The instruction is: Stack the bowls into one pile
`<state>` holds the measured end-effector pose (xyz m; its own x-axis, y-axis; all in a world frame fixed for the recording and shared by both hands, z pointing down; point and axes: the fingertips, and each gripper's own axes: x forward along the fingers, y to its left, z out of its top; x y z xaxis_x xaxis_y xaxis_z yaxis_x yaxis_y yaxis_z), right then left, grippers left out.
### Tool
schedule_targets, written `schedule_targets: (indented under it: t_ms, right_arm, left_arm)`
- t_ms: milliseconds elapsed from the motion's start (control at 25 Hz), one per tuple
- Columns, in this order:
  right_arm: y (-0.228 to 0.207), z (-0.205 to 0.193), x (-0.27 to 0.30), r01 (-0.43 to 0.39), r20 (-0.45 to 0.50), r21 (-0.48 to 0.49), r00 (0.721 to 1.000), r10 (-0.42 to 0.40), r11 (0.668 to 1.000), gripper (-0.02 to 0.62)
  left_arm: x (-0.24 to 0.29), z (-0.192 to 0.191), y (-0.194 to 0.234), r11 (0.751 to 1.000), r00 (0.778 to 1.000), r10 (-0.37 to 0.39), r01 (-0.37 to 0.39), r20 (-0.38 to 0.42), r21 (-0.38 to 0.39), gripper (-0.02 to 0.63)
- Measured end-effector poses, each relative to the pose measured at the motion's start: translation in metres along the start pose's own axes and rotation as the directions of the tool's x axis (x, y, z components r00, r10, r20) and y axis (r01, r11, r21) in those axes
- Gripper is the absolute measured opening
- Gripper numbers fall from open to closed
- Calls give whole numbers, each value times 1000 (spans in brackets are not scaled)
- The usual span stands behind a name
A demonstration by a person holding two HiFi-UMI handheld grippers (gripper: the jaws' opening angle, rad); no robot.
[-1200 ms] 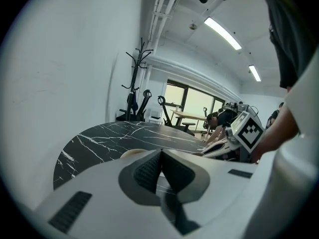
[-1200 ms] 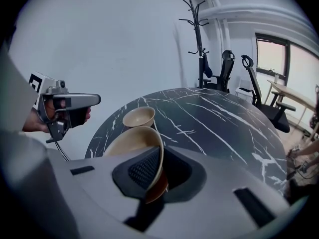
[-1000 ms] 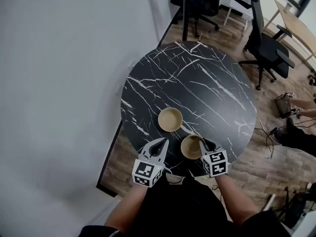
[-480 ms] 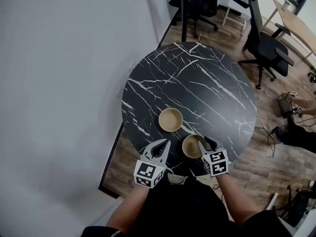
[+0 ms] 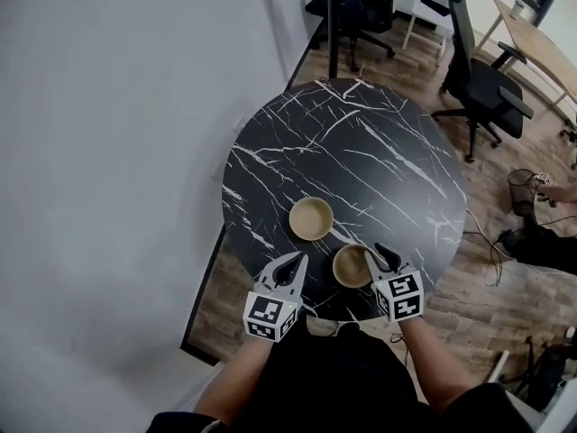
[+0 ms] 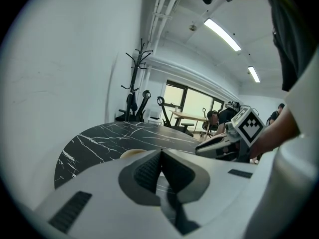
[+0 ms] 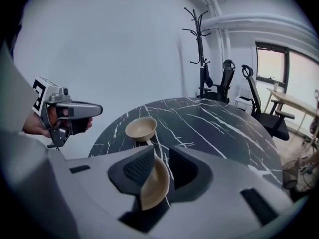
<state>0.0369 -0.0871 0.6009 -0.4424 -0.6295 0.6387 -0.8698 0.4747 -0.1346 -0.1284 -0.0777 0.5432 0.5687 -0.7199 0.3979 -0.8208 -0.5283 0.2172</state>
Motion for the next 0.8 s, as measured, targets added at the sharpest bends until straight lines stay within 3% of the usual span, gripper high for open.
schedule_targets:
  t_ms: [280,800]
  right_arm:
    - [1,28,-14,42,113,-38,993,-38,998,14]
    - [11,53,-21,44,208,-83,978,-26,996,8]
  left_arm:
    - [0,9,3,1000,1000,-4,4,5,8,14]
    - [9,8,38,998,999,45,-45,-22,-41,14]
